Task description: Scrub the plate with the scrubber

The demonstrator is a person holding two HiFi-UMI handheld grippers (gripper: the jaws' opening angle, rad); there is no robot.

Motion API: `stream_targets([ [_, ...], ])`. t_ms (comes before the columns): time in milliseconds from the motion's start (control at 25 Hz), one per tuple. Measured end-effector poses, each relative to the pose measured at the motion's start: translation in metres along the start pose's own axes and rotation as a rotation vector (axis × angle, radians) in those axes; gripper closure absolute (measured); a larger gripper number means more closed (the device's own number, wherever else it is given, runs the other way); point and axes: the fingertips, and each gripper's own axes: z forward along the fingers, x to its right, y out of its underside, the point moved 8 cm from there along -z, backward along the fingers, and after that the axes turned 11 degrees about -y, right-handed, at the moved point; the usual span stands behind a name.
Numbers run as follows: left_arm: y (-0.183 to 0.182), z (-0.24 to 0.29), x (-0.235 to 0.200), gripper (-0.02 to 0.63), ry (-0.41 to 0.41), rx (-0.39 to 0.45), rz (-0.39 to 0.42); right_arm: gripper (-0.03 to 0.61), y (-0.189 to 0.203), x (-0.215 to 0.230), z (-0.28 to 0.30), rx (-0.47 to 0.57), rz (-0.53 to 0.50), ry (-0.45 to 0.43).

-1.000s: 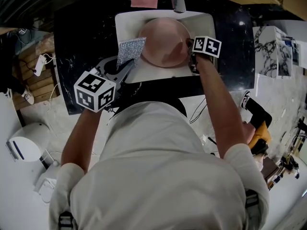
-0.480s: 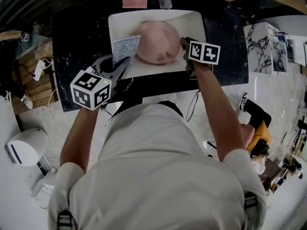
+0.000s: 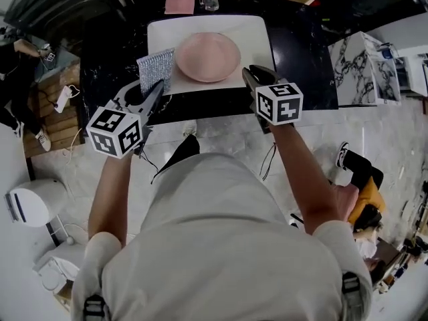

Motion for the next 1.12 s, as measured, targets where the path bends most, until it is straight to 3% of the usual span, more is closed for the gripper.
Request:
stream_targets([
  [280, 0.028, -0.055, 0.064, 0.543, -0.055, 0.041, -0.015, 0.5, 0.035, -0.039, -0.086, 0.082, -0.147, -0.041],
  [600, 0.066, -0.11, 0.136, 0.543, -0.083, 0.037, -0.017, 0.5, 0.093, -0.074, -0.16, 0.162, -0.163, -0.102],
  [1120, 0.099, -0.152, 0.198, 0.543, -0.049, 0.011, -0.006, 0.5, 0.131, -0.117, -0.226, 0.211, -0.191, -0.112],
])
